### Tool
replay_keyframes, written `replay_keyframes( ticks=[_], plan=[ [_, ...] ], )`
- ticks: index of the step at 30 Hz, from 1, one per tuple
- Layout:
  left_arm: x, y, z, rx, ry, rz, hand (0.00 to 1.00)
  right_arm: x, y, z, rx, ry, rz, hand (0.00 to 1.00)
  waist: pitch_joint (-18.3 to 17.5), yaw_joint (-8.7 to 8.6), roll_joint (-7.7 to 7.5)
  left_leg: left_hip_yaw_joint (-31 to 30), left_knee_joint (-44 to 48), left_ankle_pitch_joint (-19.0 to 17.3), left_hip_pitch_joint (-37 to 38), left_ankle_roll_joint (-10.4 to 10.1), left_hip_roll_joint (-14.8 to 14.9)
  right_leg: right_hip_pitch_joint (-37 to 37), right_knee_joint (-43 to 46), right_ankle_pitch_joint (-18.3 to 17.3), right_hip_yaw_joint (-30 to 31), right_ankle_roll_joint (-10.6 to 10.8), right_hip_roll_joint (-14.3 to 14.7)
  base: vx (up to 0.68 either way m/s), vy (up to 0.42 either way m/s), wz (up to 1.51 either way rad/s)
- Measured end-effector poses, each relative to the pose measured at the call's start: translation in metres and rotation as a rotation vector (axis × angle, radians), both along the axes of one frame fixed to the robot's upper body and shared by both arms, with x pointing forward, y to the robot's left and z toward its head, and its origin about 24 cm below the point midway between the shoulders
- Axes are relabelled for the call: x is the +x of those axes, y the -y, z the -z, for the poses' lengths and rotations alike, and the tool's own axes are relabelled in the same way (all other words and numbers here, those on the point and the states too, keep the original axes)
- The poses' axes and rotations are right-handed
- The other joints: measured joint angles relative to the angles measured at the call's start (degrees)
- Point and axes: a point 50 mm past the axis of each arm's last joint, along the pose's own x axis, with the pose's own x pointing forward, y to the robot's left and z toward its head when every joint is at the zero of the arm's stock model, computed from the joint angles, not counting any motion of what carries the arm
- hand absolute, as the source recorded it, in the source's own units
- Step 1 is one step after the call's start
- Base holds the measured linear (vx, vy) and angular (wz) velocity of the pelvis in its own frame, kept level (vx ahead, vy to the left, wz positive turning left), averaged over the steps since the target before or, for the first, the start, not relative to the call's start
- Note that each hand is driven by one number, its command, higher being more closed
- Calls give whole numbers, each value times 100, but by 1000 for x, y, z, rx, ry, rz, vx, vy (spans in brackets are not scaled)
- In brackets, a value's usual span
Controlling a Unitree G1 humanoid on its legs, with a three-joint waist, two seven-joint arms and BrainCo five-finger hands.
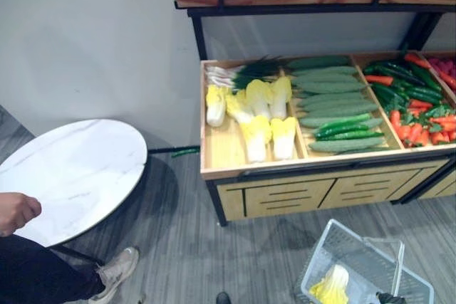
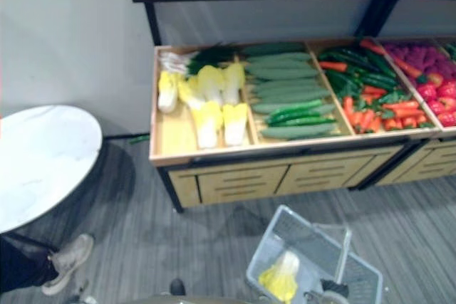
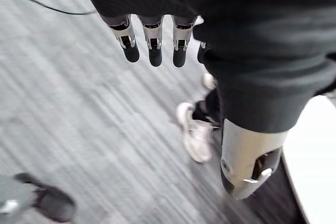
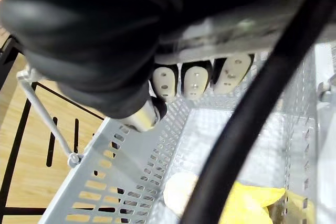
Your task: Pick vegetable in the basket
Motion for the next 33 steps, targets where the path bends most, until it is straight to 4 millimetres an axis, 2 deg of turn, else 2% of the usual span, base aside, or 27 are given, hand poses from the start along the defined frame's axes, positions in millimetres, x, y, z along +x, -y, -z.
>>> replay_keyframes(
  ticks=[2,4,7,11,14,16,18,19,20,21,22,23,25,27,28,29,30,31,32,33],
  plan=[
    [-20,15,9,-84,-79,2,0,4,-5,2,5,-7,-28,100,-16,-2,-13,73,0,-10,10,-14,17,-18,-62,1,134,-1,52,14,1,-13],
    [-30,23,13,-130,-139,64,0,7,-10,3,11,-6,-55,100,-27,-3,-20,151,0,-34,55,-34,26,-23,-107,1,294,-1,92,24,3,-20],
    [-35,32,16,-174,-177,186,0,9,-14,6,19,-13,-93,100,-58,2,-36,270,1,-80,136,-84,29,-26,-153,8,479,-8,126,64,1,-21],
    [-27,36,17,-192,-170,297,0,11,-17,7,27,-17,-114,100,-17,7,-107,506,41,-173,362,-98,-7,-23,-29,33,756,-35,123,92,20,-37],
    [-1,36,17,-184,-149,476,0,13,-16,5,28,3,-95,100,81,-49,-118,730,195,-321,511,-50,-40,-323,599,-1,1112,-42,15,55,47,-38],
    [11,35,16,-171,-141,535,0,18,-17,3,28,29,-92,100,194,-58,-146,1032,211,-454,638,-89,-50,-502,796,72,1409,-95,7,-13,79,-78],
    [20,32,15,-154,-140,591,0,19,-17,2,20,45,-95,100,220,-91,-151,1390,216,-539,652,-6,-55,-714,775,370,1491,-209,62,-58,84,-100],
    [26,31,14,-140,-137,618,0,25,-20,0,17,63,-120,100,277,-143,-129,1639,259,-597,617,96,-45,-839,455,806,1424,-430,168,-119,72,-149],
    [23,36,15,-152,-144,625,0,35,-18,-5,3,95,-149,100,416,-118,84,2057,221,-561,640,288,208,-785,429,921,1095,-652,307,-158,59,-151],
    [25,36,15,-147,-142,630,0,39,-19,-6,4,109,-157,100,518,-161,67,2239,266,-577,662,317,227,-877,1052,479,679,-807,211,-184,28,-139],
    [28,34,14,-133,-136,640,0,41,-16,-9,-11,124,-158,100,622,-211,53,2491,396,-625,635,376,288,-987,2292,-229,48,-851,-55,-126,32,-100],
    [29,31,13,-124,-136,643,0,39,-12,-8,-16,111,-155,100,654,-227,-17,2713,466,-642,648,398,333,-916,3133,-488,-368,-875,-304,-91,26,-96],
    [22,31,14,-130,-155,643,0,38,-15,-6,-8,90,-185,100,649,-231,-41,3085,621,-638,653,391,503,-673,3724,-551,-707,-870,-552,-39,-34,-108],
    [20,30,14,-134,-162,640,0,40,-20,-3,14,73,-213,100,614,-246,-94,3480,775,-607,661,341,671,-407,3722,-498,-759,-788,-729,-24,-170,-128],
    [20,29,14,-130,-163,639,0,41,-23,-2,21,63,-228,100,585,-230,-141,3757,937,-591,647,316,782,-249,3397,-429,-771,-660,-822,-27,-318,-137],
    [23,28,13,-128,-153,641,0,44,-26,-1,26,57,-243,100,571,-211,-189,3975,1140,-579,635,306,943,-191,2919,-600,-807,-377,-632,-56,-403,-172],
    [23,31,14,-141,-147,635,0,45,-22,-2,16,54,-249,100,558,-179,-23,4096,1211,-537,636,283,1080,-138,2375,-687,-871,-385,-315,-67,-378,-151],
    [22,35,15,-153,-146,636,0,45,-20,-3,9,51,-250,100,559,-153,20,4132,1178,-486,638,257,1134,-121,2147,-690,-866,-389,-167,-92,-383,-139],
    [22,39,16,-164,-141,634,0,44,-15,-3,0,41,-249,100,516,-156,151,4245,1168,-392,647,218,1205,-119,1789,-709,-812,-379,15,-86,-363,-129],
    [24,40,16,-168,-134,632,0,40,-11,-2,-3,18,-244,100,499,-196,201,4377,1288,-242,659,123,1278,-119,1372,-759,-666,-361,171,-63,-284,-108]
  ],
)
